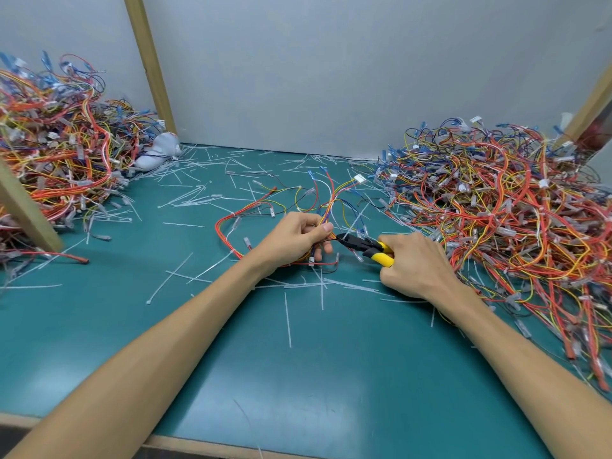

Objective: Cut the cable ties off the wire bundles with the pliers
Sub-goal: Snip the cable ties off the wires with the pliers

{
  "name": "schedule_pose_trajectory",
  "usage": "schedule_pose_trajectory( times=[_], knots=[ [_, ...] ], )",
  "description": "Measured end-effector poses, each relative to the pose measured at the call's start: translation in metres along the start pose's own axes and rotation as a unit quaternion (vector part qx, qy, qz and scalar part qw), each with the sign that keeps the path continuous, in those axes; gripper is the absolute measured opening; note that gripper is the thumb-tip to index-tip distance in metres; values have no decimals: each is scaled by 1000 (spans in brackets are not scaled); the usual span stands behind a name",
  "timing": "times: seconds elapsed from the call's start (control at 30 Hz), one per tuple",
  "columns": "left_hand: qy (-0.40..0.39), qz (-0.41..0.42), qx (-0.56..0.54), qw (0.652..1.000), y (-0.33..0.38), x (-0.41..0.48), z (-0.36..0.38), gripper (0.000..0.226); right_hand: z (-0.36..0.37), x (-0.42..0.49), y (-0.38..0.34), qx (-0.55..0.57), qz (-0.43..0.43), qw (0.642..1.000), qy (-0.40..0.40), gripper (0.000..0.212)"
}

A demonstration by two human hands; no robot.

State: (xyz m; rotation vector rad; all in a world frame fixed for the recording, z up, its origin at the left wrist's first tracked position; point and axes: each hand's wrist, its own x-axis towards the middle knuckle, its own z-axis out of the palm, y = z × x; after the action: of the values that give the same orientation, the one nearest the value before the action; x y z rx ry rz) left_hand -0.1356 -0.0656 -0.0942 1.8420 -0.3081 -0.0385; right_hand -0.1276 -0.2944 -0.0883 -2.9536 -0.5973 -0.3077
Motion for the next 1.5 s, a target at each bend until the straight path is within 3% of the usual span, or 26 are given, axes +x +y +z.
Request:
schedule_pose_trajectory(
  times=[0.2, 0.43, 0.53, 0.63, 0.7, 0.77, 0.9, 0.93, 1.0, 1.07, 1.17, 1.27, 1.5],
  knots=[
    [9, 1, 8, 1000, -3, 2, 0, 25, 3, 0, 2, 15, 6, 1000, 24, 18],
    [7, -8, 43, 999, 2, 3, -2, 49, 8, 2, 9, 27, 78, 985, 151, 23],
    [9, 24, 200, 980, 6, 3, -14, 43, 8, 4, 11, -19, 84, 985, 147, 41],
    [20, 96, 372, 923, 10, 4, -27, 33, 7, 5, 13, -83, 82, 982, 148, 50],
    [41, 108, 385, 916, 14, 6, -36, 29, 7, 4, 14, -57, 86, 980, 169, 48],
    [85, 119, 373, 916, 19, 6, -42, 24, 5, 4, 13, 51, 93, 973, 207, 42],
    [169, 151, 355, 907, 25, 4, -54, 10, -4, 3, 9, 274, 86, 923, 256, 18],
    [186, 158, 350, 904, 22, 0, -55, 7, -6, 2, 7, 355, 89, 896, 250, 17],
    [213, 173, 324, 905, 12, -11, -56, 6, -13, 1, 1, 542, 105, 806, 213, 23],
    [211, 168, 301, 915, 1, -24, -54, 7, -16, 1, -3, 636, 112, 746, 162, 23],
    [162, 153, 332, 917, -11, -31, -50, 11, -10, 2, -8, 674, 114, 724, 92, 19],
    [129, 145, 342, 919, -12, -32, -45, 11, -4, 2, -13, 718, 141, 680, 51, 20],
    [73, 124, 342, 929, -13, -36, -31, 15, -7, -1, -13, 707, 166, 688, 21, 19]
  ],
)
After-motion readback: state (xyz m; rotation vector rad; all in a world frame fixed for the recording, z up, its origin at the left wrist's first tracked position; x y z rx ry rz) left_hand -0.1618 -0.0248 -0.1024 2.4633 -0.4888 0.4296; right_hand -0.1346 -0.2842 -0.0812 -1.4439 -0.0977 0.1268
